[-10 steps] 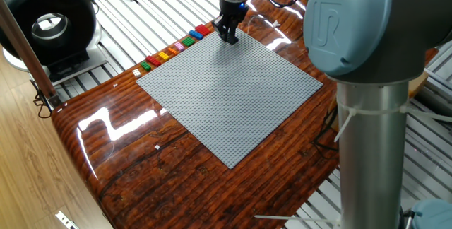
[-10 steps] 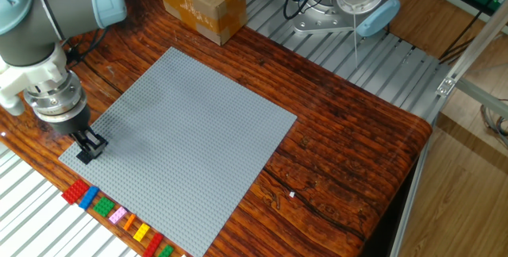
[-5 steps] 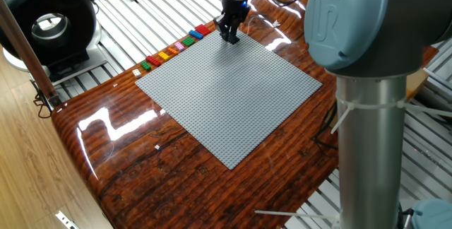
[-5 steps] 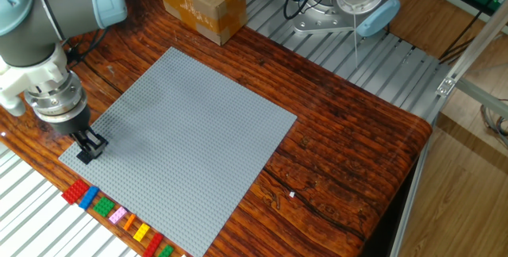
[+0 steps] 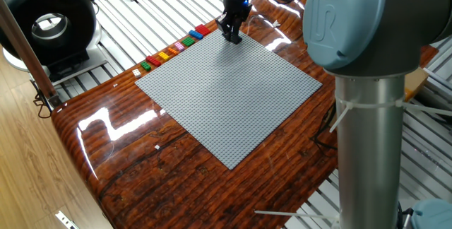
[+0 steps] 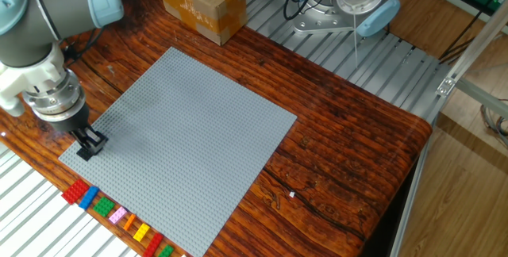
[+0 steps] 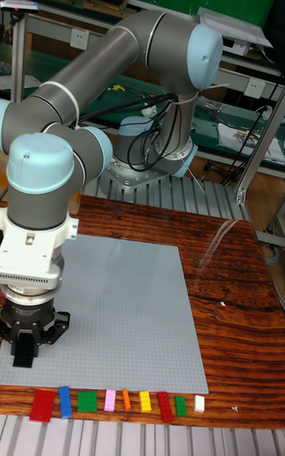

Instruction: Build with small Lego blocks

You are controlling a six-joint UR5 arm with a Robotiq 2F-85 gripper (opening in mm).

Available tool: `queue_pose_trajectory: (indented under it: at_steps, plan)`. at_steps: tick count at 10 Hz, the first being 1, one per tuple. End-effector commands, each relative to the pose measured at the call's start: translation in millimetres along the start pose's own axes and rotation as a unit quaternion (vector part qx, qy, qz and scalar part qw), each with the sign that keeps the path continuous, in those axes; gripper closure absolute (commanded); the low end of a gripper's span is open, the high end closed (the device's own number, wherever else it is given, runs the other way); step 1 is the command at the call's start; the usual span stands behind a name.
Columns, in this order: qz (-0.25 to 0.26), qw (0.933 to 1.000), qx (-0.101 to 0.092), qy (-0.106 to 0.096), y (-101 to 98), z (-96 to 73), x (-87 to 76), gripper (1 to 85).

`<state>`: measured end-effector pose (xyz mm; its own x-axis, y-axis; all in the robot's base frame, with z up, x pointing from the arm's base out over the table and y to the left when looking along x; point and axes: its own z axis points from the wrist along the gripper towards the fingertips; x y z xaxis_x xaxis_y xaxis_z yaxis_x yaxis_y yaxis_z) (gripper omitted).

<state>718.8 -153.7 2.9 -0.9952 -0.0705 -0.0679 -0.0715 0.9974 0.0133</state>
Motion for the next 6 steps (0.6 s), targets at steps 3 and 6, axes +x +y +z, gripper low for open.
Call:
queue_pose_trajectory:
  at_steps: [3,6]
  plan:
    - [-0.017,0.9999,-0.002,0.002,-2.9,-1.1,0.1,52.0]
    - [-0.024,0.9997,-0.002,0.007,-6.4,-3.1,1.6,46.3]
